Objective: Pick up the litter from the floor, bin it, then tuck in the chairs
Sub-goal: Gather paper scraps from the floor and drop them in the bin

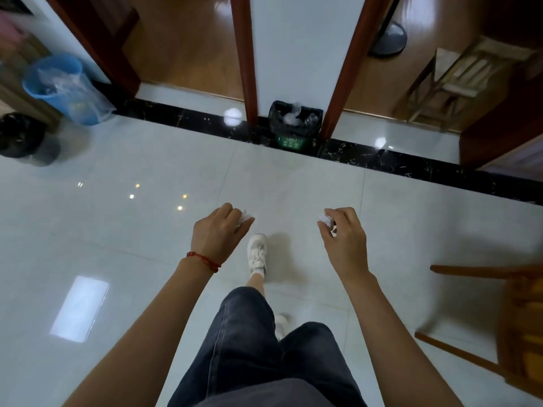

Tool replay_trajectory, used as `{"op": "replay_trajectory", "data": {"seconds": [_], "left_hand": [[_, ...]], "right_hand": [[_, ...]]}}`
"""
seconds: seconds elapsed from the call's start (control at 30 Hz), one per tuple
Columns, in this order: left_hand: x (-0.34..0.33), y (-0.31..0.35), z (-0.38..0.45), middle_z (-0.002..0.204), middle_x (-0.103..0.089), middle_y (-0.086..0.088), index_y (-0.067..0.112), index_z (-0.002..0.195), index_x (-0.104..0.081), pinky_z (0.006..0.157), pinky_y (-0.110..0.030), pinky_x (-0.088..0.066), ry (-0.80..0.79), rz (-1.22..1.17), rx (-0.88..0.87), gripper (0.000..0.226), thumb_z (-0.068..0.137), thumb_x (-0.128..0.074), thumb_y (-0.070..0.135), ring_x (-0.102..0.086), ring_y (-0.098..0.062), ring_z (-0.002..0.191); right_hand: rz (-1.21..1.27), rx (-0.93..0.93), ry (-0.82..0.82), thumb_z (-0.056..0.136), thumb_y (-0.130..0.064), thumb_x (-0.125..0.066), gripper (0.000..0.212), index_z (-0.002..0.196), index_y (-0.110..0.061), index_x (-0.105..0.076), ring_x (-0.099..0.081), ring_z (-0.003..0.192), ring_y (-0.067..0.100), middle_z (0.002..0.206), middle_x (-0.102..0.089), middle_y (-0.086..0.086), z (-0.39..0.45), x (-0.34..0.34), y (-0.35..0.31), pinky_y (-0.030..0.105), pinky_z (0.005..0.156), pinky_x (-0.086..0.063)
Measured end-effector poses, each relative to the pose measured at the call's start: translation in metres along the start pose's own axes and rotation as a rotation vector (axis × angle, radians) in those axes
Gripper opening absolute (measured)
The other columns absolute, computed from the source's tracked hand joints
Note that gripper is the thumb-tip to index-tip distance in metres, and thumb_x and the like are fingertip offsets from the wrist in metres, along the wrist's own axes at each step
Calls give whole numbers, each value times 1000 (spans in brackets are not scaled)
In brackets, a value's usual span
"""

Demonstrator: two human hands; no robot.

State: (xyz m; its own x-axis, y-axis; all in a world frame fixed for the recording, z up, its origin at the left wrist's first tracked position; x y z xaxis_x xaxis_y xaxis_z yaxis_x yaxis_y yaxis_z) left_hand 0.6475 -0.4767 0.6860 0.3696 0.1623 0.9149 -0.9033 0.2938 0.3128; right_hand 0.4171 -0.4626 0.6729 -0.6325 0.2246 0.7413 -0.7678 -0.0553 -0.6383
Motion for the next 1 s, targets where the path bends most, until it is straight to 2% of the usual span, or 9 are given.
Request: {"op": "replay_trajectory", "data": {"seconds": [0.1, 0.47, 0.63, 0.7, 0.8, 1.0], "left_hand": [[-13, -19, 63, 53, -54, -12, 1, 61, -59, 41, -21, -35, -21, 13, -14, 25, 69, -79, 12, -49, -26, 39], [-43, -84, 281, 53, -54, -13, 0, 60, -58, 40, -21, -35, -60, -15, -86, 26, 71, -78, 12, -47, -26, 38], [-69, -91, 356, 54, -54, -13, 0, 60, -59, 40, -21, -37, -62, -23, -94, 26, 73, -77, 13, -48, -27, 39], [-82, -93, 383, 53, -54, -12, 1, 59, -59, 40, -20, -35, -32, -27, -108, 31, 80, -69, 21, -48, -26, 39], [-100, -95, 424, 52, -54, -12, 1, 58, -59, 39, -21, -37, -13, -20, -108, 39, 84, -50, 30, -49, -26, 39], [-138, -92, 489, 56, -56, -13, 1, 62, -60, 40, -22, -38, -42, -37, -79, 38, 84, -49, 30, -51, -27, 41]], "right_hand": [[-11, -5, 33, 76, 3, -68, 19, 94, 0, -64, -59, 67, 25, 89, -61, 18, 61, -17, 5, 22, 61, -44], [-42, -83, 61, 79, -1, -67, 20, 98, 2, -64, -60, 71, 27, 92, -60, 20, 270, -56, 16, 23, 65, -45], [-29, -114, 31, 80, -2, -66, 20, 99, 2, -63, -59, 73, 28, 93, -60, 20, 340, -67, 33, 29, 64, -50], [-22, -112, 21, 79, -2, -67, 22, 100, 2, -63, -59, 74, 29, 93, -60, 20, 368, -73, 43, 32, 65, -52], [6, -109, 13, 79, -2, -67, 24, 103, 2, -63, -60, 76, 28, 95, -59, 20, 411, -81, 60, 29, 66, -51], [37, -94, -24, 79, -3, -68, 22, 100, 1, -63, -59, 74, 27, 91, -58, 19, 481, -95, 93, 28, 62, -51]]}}
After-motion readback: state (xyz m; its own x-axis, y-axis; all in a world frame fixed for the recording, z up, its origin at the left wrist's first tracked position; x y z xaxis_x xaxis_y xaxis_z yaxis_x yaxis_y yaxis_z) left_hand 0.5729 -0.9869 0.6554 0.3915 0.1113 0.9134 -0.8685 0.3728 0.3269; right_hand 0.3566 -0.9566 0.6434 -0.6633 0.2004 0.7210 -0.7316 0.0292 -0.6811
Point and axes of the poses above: each hand's wrist, its own z-axis towards the middle knuckle, its own x-axis out of the back of the hand, y = z × x, the point moved 3 cm from there along z, towards the middle knuckle
